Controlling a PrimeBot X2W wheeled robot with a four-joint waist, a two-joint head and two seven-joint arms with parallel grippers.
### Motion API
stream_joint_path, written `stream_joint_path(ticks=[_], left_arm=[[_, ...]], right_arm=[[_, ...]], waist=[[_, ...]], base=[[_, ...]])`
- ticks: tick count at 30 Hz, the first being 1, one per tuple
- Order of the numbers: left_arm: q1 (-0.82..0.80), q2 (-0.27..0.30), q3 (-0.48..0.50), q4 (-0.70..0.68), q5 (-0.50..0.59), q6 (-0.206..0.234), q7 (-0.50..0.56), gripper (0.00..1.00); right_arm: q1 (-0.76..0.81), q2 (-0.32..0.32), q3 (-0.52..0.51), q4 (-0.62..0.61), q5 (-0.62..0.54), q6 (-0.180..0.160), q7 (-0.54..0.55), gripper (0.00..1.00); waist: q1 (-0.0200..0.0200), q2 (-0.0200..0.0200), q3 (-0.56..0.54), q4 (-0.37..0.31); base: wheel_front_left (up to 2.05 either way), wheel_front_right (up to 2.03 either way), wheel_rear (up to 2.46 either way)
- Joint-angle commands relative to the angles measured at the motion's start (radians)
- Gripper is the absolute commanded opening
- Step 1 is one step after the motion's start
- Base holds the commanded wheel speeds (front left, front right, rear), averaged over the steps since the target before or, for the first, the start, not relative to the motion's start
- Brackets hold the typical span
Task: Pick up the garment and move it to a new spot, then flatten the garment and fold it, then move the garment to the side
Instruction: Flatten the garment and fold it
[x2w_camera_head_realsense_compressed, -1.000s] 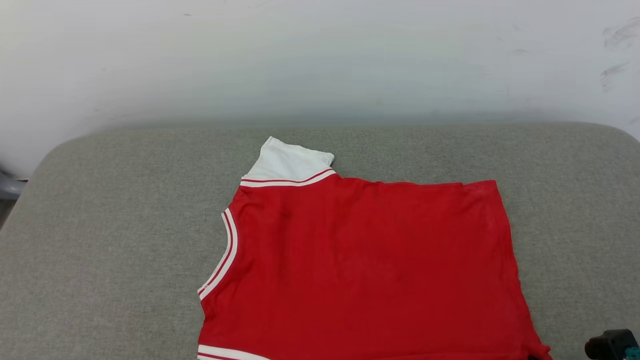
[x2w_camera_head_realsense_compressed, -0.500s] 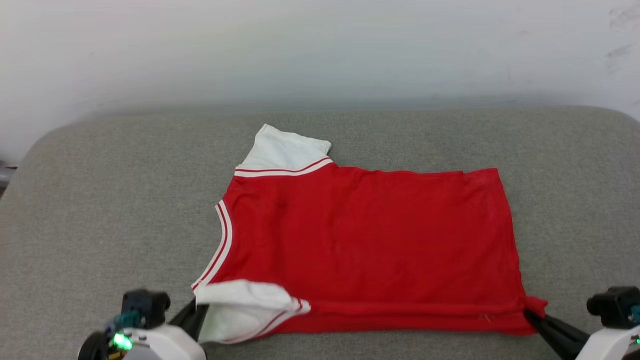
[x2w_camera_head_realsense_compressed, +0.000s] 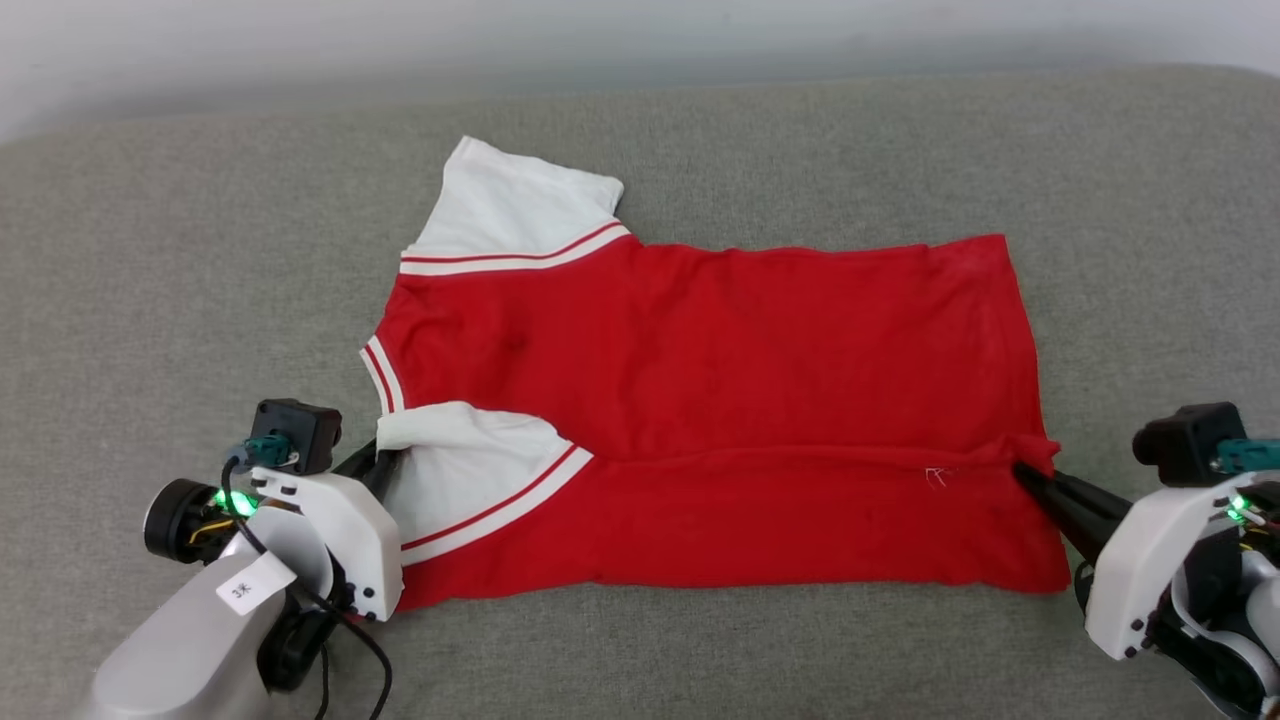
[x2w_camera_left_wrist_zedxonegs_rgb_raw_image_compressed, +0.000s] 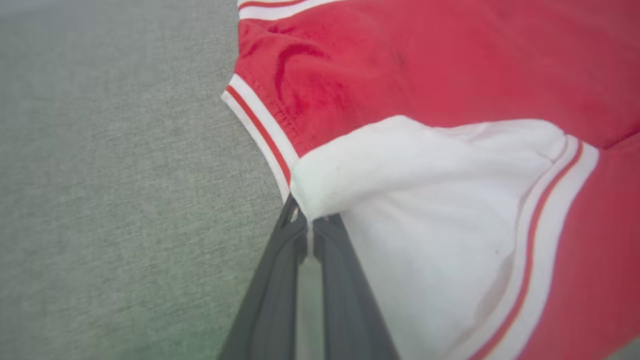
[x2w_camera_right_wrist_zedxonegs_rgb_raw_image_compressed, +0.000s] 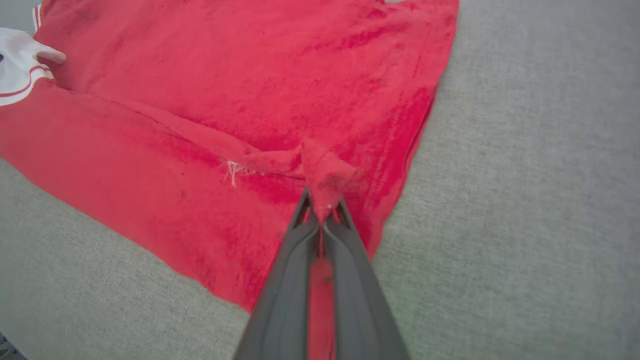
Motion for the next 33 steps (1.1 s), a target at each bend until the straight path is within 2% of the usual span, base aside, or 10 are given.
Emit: stream_joint_path(ticks=[1,10,11,12,13,14,20,24,27,33], left_arm=[[-0.019,-0.013,-0.004,0.026,0.005,-0.012,-0.007,0.00],[-0.049,-0.103,-0.043,0.231,0.008,-0.084,-0.058,0.00],[-0.053,-0.108,-0.044,0.243,0.009,-0.089,-0.065,0.47],[-0.059,-0.111,-0.045,0.254,0.013,-0.092,-0.074,1.00],[-0.065,-0.113,-0.045,0.261,0.015,-0.096,-0.081,1.00],[-0.072,-0.117,-0.045,0.267,0.016,-0.098,-0.091,1.00],[-0.113,-0.101,-0.053,0.254,0.037,-0.107,-0.104,1.00],[-0.145,-0.066,-0.080,0.208,0.058,-0.122,-0.047,1.00],[-0.174,-0.040,-0.095,0.162,0.059,-0.132,0.028,1.00],[-0.224,0.013,-0.113,0.054,0.002,-0.150,0.259,1.00]], right_arm=[[-0.025,0.012,0.012,0.025,0.000,-0.001,-0.006,0.00],[-0.077,0.054,0.100,0.218,0.026,-0.001,-0.092,0.00],[-0.077,0.057,0.097,0.230,0.030,-0.001,-0.109,0.00],[-0.075,0.060,0.094,0.240,0.035,-0.001,-0.123,0.24],[-0.073,0.060,0.090,0.247,0.039,-0.001,-0.136,0.47],[-0.071,0.057,0.084,0.251,0.038,-0.001,-0.154,1.00],[-0.008,0.028,0.034,0.205,0.042,-0.001,-0.231,1.00],[0.044,0.017,-0.027,0.151,0.034,-0.001,-0.258,1.00],[0.082,0.019,-0.071,0.116,0.011,-0.001,-0.261,1.00],[0.134,0.047,-0.140,0.051,-0.050,-0.001,-0.222,1.00]], waist=[[-0.0003,0.0000,0.017,0.000],[-0.0003,0.0000,0.005,0.021],[-0.0003,0.0000,-0.001,0.023],[-0.0003,0.0000,-0.008,0.026],[-0.0003,0.0000,-0.016,0.028],[-0.0003,0.0000,-0.025,0.032],[-0.0003,0.0000,-0.083,0.053],[-0.0003,0.0000,-0.111,0.062],[-0.0003,0.0000,-0.127,0.069],[-0.0003,0.0000,-0.137,0.074]], base=[[0.00,0.00,0.00],[0.00,0.00,0.00],[0.00,0.00,0.00],[0.00,0.00,0.00],[0.00,0.00,0.00],[0.00,0.00,0.00],[0.00,0.00,0.00],[0.00,0.00,0.00],[0.00,0.00,0.00],[0.00,0.00,0.00]])
